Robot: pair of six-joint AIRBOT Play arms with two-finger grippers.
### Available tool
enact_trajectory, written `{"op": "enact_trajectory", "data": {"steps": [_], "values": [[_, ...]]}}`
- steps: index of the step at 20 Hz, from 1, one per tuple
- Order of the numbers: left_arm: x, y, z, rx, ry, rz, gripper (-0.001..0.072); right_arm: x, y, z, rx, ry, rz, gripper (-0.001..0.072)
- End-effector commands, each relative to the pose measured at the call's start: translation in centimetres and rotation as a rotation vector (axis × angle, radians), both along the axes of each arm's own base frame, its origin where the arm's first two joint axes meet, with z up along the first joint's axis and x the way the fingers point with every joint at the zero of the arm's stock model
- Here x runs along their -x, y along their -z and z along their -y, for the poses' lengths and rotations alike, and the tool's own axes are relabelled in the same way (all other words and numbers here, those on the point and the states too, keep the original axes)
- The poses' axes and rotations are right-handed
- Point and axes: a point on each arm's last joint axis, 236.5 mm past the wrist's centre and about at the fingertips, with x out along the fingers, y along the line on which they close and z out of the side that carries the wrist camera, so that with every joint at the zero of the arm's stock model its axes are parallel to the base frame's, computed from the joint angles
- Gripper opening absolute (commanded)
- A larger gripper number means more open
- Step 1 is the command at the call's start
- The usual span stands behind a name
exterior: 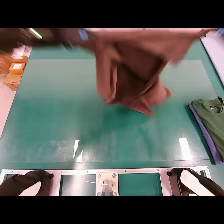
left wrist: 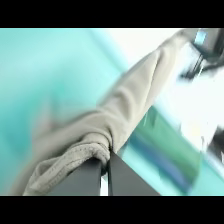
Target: Fold the shirts.
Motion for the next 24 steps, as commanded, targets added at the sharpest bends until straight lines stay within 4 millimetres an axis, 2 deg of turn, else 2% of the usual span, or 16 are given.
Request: {"op": "enact_trajectory", "data": {"steps": [1,3,4,6,7,9,10,12,14,16,18,19,21,22,24], "values": [[10.0,-16.3,-3.5,0.109,-0.046,0.427,0.0027,9.8,-15.5,-3.9,0.144,0.044,0.433,0.001],[13.9,-20.5,-4.5,0.141,-0.048,0.556,0.0027,14.2,-20.1,-5.6,0.184,0.068,0.588,0.0011],[14.6,-21.3,-4.7,0.153,-0.052,0.58,0.0027,15.4,-21.3,-6.0,0.191,0.077,0.632,0.0011],[14.1,-20.6,-4.5,0.147,-0.046,0.551,0.0027,16.0,-21.8,-6.2,0.196,0.078,0.652,0.0011],[13.1,-19.4,-4.2,0.137,-0.047,0.504,0.0028,15.6,-21.6,-6.0,0.193,0.079,0.643,0.0011],[9.9,-16.1,-3.9,0.096,-0.066,0.413,0.0028,13.4,-20.4,-5.0,0.172,0.079,0.594,0.0011],[8.0,-14.0,-3.8,0.063,-0.084,0.365,0.0028,11.6,-19.2,-4.3,0.158,0.073,0.547,0.0011],[3.4,-8.6,-3.8,-0.011,-0.131,0.231,0.0028,7.3,-15.8,-3.1,0.121,0.042,0.438,0.0011],[-0.9,-2.7,-3.1,-0.08,-0.137,0.098,0.0028,2.0,-10.6,-3.4,0.072,-0.03,0.305,0.0011],[-5.6,5.0,-2.1,-0.148,-0.123,-0.067,0.0028,-3.6,-3.0,-4.7,0.019,-0.109,0.129,0.0011],[-9.6,15.1,-1.2,-0.245,-0.088,-0.265,0.0028,-8.9,6.2,-6.2,-0.015,-0.149,-0.064,0.0011],[-10.8,20.0,-0.8,-0.28,-0.065,-0.37,0.0028,-11.0,11.2,-7.1,-0.037,-0.166,-0.167,0.0011],[-12.3,29.4,-0.2,-0.349,-0.016,-0.551,0.0028,-13.7,20.4,-9.2,-0.075,-0.205,-0.351,0.0011],[-13.0,33.2,-0.1,-0.366,-0.011,-0.615,0.0028,-14.4,24.6,-10.2,-0.087,-0.226,-0.434,0.0011],[-14.6,37.8,-0.2,-0.373,-0.043,-0.667,0.0029,-15.0,30.2,-11.6,-0.101,-0.25,-0.541,0.0012]]}}
